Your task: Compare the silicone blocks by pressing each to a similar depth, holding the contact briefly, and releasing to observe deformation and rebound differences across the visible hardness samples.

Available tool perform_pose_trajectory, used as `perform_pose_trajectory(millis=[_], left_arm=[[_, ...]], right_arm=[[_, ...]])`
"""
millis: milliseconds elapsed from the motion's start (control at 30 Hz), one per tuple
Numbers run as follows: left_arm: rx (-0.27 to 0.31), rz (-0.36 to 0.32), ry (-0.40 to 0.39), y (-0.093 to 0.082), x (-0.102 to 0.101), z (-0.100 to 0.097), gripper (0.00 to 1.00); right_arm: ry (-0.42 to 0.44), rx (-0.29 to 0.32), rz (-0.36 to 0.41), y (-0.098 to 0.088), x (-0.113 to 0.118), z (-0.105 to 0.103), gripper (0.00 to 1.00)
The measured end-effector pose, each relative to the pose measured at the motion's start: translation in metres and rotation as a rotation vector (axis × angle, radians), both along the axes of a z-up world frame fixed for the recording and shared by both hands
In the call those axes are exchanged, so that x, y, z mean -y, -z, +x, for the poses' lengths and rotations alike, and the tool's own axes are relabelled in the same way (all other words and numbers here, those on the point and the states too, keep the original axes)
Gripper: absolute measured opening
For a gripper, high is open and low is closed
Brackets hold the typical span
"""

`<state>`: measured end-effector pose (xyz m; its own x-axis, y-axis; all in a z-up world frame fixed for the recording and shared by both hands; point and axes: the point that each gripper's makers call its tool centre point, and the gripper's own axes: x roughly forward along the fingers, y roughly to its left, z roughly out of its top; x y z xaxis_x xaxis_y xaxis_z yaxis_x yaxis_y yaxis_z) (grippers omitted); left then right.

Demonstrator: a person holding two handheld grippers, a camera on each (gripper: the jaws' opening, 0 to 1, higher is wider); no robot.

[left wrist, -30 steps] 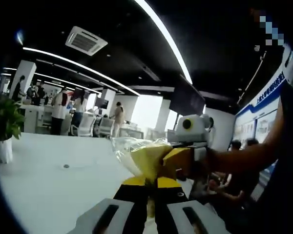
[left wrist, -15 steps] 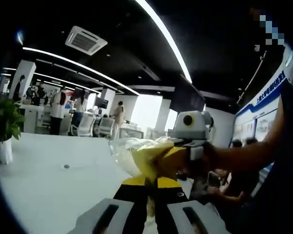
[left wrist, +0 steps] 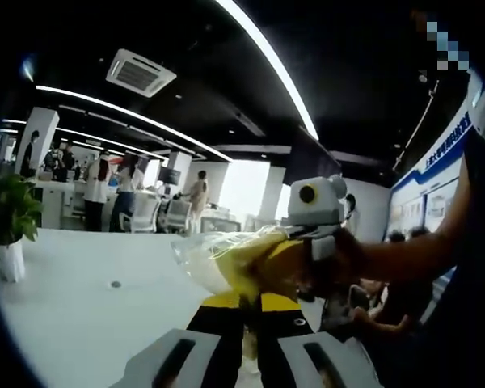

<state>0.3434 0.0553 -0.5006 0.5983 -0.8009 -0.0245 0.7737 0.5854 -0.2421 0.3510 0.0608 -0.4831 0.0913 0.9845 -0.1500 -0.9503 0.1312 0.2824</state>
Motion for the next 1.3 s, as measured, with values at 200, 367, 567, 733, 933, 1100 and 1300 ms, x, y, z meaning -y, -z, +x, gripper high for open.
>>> perform_pose_trajectory(millis=[200, 367, 567, 733, 933, 1100, 1300], left_arm=[[-0.005, -0.013, -0.005, -0.0036, -0.0013, -0.0011, 0.04], [-0.003, -0.013, -0.006, -0.0035, -0.0014, -0.0014, 0.05], [0.004, -0.013, -0.011, -0.0053, 0.0005, -0.0015, 0.05], [-0.002, -0.017, -0.011, -0.0060, -0.0009, -0.0013, 0.06], [0.022, -0.014, -0.012, -0.0091, 0.0009, 0.0000, 0.06], [0.026, 0.003, 0.000, -0.0089, 0.0060, 0.0018, 0.07], [0.029, 0.005, 0.001, -0.0093, 0.0051, 0.0022, 0.06]], right_arm=[[0.010, -0.013, -0.005, -0.0026, -0.0008, -0.0013, 0.00], [0.014, -0.025, -0.002, -0.0022, -0.0003, -0.0018, 0.00], [0.013, -0.019, 0.004, -0.0042, 0.0014, -0.0020, 0.00], [0.002, -0.020, -0.003, -0.0047, -0.0004, -0.0015, 0.00], [0.019, -0.009, 0.005, -0.0079, 0.0030, -0.0017, 0.00], [0.023, -0.003, 0.003, -0.0083, 0.0074, 0.0007, 0.00], [0.023, -0.009, 0.006, -0.0084, 0.0071, 0.0014, 0.00]])
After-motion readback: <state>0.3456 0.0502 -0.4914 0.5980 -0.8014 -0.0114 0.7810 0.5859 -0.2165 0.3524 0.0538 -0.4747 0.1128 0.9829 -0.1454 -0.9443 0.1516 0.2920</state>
